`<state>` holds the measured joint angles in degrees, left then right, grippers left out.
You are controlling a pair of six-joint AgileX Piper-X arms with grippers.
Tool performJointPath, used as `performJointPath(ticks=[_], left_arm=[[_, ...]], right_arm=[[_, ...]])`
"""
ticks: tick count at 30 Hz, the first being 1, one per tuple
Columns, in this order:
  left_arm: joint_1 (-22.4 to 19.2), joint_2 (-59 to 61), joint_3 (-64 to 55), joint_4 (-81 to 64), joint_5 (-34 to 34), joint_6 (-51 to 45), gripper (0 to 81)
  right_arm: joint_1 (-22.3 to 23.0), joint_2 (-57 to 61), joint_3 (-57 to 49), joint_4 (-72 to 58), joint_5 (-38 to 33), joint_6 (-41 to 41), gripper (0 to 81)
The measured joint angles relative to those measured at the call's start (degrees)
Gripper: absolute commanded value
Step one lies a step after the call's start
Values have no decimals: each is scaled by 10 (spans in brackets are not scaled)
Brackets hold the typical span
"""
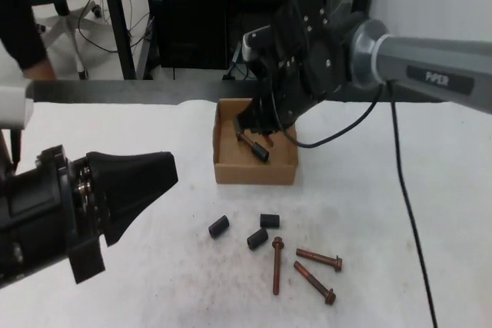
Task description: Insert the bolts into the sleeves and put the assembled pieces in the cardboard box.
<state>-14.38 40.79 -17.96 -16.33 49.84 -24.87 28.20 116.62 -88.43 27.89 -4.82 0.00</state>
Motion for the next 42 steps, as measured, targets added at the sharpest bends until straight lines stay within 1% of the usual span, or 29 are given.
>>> performJointPath(ticks=[6, 13, 15, 17, 18, 20, 22, 23, 30, 31, 32, 34, 35, 36, 37, 38, 39, 42], left_arm=[[0, -21, 0, 42, 0, 5, 3], [0, -44, 0, 56, 0, 18, 3], [0, -44, 0, 56, 0, 17, 3], [0, -44, 0, 56, 0, 17, 3], [0, -44, 0, 56, 0, 17, 3], [0, -44, 0, 56, 0, 17, 3], [0, -44, 0, 56, 0, 17, 3], [0, -44, 0, 56, 0, 17, 3], [0, -44, 0, 57, 19, 17, 3], [0, -44, 0, 57, 21, 17, 3], [0, -44, 0, 57, 21, 17, 3], [0, -44, 0, 58, 23, 17, 3], [0, -44, 0, 58, 24, 17, 3], [0, -44, 0, 58, 25, 17, 3], [0, -44, 0, 60, 24, 17, 3], [0, -44, 0, 71, 24, 19, 3], [0, -43, 0, 79, 12, 31, 3], [0, -32, 0, 103, 5, 38, 3]], right_arm=[[0, 39, -3, -41, 25, 0, 8], [-3, 42, -3, -94, 48, -8, 3], [-5, 42, -3, -108, 48, -15, 56], [-8, 42, -4, -110, 33, -20, 143], [-10, 42, -4, -110, 23, -21, 208], [-13, 42, -4, -105, 14, -23, 294], [-16, 42, -4, -100, 9, -24, 349], [-16, 42, -5, -95, 9, -24, 352], [-20, 37, -5, -58, 6, -25, 351], [-19, 32, -5, -53, 6, -25, 337], [-19, 26, -5, -46, 6, -25, 315], [-19, 6, -5, -28, 6, -25, 222], [-19, -6, -5, -14, 6, -25, 158], [-20, -33, -5, 2, 6, -25, 84], [-20, -36, -5, 21, 6, -25, 3], [-20, -49, -5, 21, 6, -25, 5], [-20, -65, -5, 42, 5, -25, 9], [-20, -110, -5, 105, 5, -28, 8]])
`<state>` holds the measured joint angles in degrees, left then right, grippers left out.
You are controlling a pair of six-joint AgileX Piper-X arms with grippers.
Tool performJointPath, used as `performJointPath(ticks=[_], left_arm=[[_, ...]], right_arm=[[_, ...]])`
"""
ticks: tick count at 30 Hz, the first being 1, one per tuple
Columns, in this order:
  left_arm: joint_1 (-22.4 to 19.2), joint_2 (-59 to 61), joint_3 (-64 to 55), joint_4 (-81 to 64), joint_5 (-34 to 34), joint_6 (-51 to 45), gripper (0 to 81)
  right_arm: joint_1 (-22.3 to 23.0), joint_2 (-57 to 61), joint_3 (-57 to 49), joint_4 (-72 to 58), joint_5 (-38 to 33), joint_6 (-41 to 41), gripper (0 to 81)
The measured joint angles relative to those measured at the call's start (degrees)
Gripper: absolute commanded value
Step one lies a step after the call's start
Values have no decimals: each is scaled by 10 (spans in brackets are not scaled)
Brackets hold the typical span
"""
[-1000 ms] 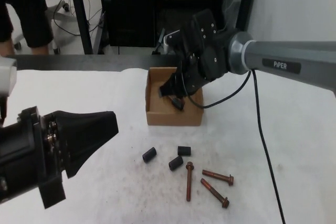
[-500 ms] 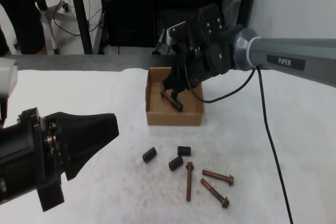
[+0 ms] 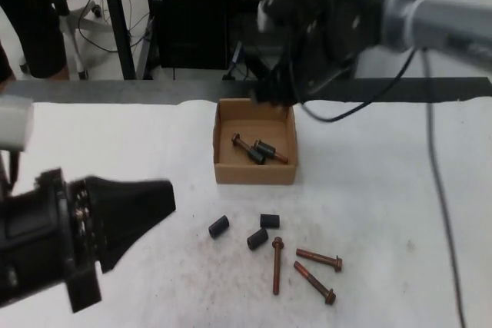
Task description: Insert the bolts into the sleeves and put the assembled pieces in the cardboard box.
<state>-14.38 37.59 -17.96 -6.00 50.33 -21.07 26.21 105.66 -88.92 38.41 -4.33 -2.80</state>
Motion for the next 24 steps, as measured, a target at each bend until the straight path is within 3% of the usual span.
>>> performJointPath(ticks=[5, 12, 18, 19, 24], left_arm=[[-8, 65, -11, 64, -6, 33, 3], [-80, 247, -119, 180, -60, 123, 3], [-134, 407, -265, 295, -142, 189, 3], [-146, 445, -338, 369, -160, 234, 2], [-187, 524, -433, 499, -176, 292, 51]], right_arm=[[0, -71, 0, 102, -1, -16, 8], [-1, -166, 0, 182, -25, -19, 8], [-8, -239, -1, 231, -25, -19, 8], [-12, -252, 1, 241, -25, -19, 8], [-23, -277, 65, 265, -18, -19, 8]])
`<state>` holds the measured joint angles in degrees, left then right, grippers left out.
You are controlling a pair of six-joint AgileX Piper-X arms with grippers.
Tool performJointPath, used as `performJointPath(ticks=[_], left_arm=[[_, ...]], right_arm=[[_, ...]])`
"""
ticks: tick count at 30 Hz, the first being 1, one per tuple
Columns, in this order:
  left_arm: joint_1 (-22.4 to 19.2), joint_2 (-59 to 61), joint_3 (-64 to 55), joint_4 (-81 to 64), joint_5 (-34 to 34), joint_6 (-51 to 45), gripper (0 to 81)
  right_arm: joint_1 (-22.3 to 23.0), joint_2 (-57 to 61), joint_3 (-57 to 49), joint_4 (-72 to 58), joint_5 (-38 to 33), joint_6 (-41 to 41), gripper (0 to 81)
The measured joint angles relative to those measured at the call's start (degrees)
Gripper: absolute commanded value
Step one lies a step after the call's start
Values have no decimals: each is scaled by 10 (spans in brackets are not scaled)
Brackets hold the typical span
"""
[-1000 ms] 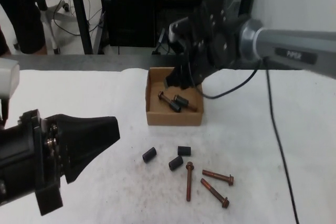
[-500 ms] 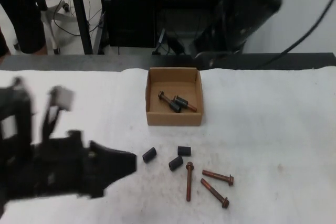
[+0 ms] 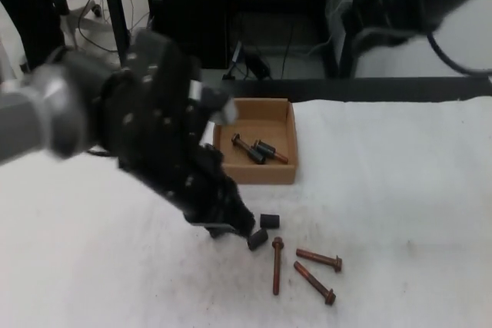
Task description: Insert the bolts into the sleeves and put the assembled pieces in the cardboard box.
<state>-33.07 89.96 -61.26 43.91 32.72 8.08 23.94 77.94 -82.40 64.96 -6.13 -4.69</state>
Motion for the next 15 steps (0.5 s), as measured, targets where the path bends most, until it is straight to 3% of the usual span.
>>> performJointPath(ticks=[8, 12, 15], left_arm=[[-86, 22, -44, 38, -53, 75, 190], [-107, 22, -44, 38, -79, 117, 260], [-132, 22, -44, 38, -105, 212, 295]], right_arm=[[-16, -39, 139, -31, 4, 0, 8], [-32, -57, 188, -53, 2, 0, 8], [-47, -68, 212, -59, 0, 0, 8]])
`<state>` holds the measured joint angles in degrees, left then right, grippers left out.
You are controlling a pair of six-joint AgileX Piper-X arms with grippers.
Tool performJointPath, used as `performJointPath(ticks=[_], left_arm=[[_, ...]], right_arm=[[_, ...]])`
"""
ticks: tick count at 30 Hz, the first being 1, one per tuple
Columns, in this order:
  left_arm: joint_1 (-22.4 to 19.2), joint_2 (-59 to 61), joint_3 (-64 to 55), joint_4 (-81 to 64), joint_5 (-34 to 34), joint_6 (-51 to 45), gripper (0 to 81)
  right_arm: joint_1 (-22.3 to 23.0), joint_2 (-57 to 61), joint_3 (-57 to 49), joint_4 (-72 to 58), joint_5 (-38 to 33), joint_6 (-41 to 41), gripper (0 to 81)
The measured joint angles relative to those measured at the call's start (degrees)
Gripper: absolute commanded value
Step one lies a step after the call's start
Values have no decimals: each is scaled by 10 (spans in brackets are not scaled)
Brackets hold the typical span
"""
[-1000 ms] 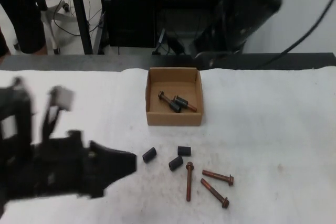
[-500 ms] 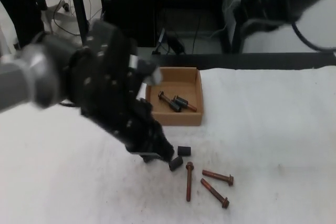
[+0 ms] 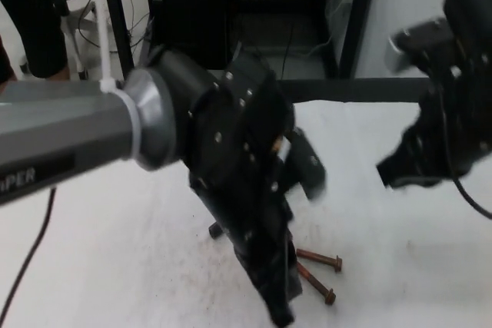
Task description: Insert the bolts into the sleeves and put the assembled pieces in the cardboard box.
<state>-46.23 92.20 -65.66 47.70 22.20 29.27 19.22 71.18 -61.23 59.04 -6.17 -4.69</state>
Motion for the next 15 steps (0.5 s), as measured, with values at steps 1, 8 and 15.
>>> performJointPath(ticks=[1, 8, 15], left_arm=[[-6, 0, 0, 0, -8, 45, 295], [-35, 21, -1, -80, -50, 278, 294], [-35, 99, -1, -138, -68, 365, 294]], right_arm=[[-10, -6, 11, -3, -7, 0, 8], [-86, -42, 44, -7, -51, 0, 8], [-176, -94, 46, -7, -96, -18, 8]])
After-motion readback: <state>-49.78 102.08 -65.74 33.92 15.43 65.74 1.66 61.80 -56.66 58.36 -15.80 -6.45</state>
